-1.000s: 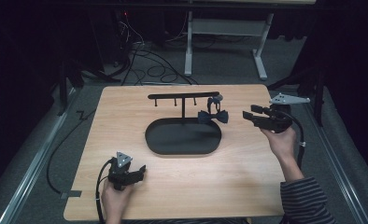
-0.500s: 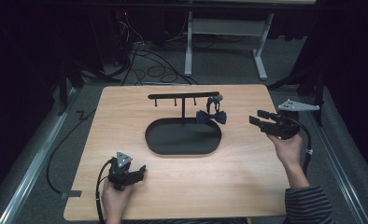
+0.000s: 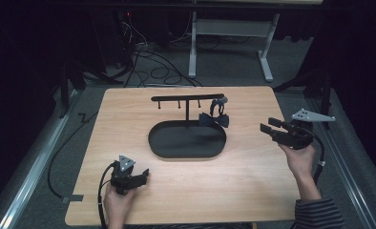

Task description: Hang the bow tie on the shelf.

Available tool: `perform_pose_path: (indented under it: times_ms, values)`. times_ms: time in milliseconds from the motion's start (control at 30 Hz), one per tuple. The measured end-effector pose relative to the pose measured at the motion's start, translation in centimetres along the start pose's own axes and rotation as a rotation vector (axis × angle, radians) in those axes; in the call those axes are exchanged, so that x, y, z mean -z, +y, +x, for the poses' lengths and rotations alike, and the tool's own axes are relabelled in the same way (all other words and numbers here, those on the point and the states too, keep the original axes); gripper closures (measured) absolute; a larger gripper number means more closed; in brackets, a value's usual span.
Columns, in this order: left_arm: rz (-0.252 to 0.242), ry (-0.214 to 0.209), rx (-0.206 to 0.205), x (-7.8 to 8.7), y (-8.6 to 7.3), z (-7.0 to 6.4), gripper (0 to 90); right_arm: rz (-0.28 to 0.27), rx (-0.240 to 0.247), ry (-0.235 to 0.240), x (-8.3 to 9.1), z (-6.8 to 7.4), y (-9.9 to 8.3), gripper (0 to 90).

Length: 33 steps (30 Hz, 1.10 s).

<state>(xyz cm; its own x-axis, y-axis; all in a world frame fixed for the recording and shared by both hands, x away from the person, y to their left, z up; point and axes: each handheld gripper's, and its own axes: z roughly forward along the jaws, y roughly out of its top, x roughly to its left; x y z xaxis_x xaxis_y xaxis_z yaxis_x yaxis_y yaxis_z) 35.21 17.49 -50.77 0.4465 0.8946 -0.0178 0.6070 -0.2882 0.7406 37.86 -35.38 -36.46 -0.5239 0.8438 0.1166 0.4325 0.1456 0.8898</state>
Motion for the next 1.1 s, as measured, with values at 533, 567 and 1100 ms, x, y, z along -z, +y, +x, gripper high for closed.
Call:
perform_pose_path:
  times_ms: [533,567,1100]
  values:
    - [0.0,0.0,0.0,0.0,0.0,0.0,25.5,-0.004,-0.034,0.006,0.7,0.0,-2.6,51.3]
    - [0.0,0.0,0.0,0.0,0.0,0.0,25.5,-0.003,-0.038,0.008,0.7,0.0,-2.8,51.3]
    - [0.0,0.0,0.0,0.0,0.0,0.0,25.5,-0.011,-0.069,0.035,0.2,0.5,-4.8,52.8]
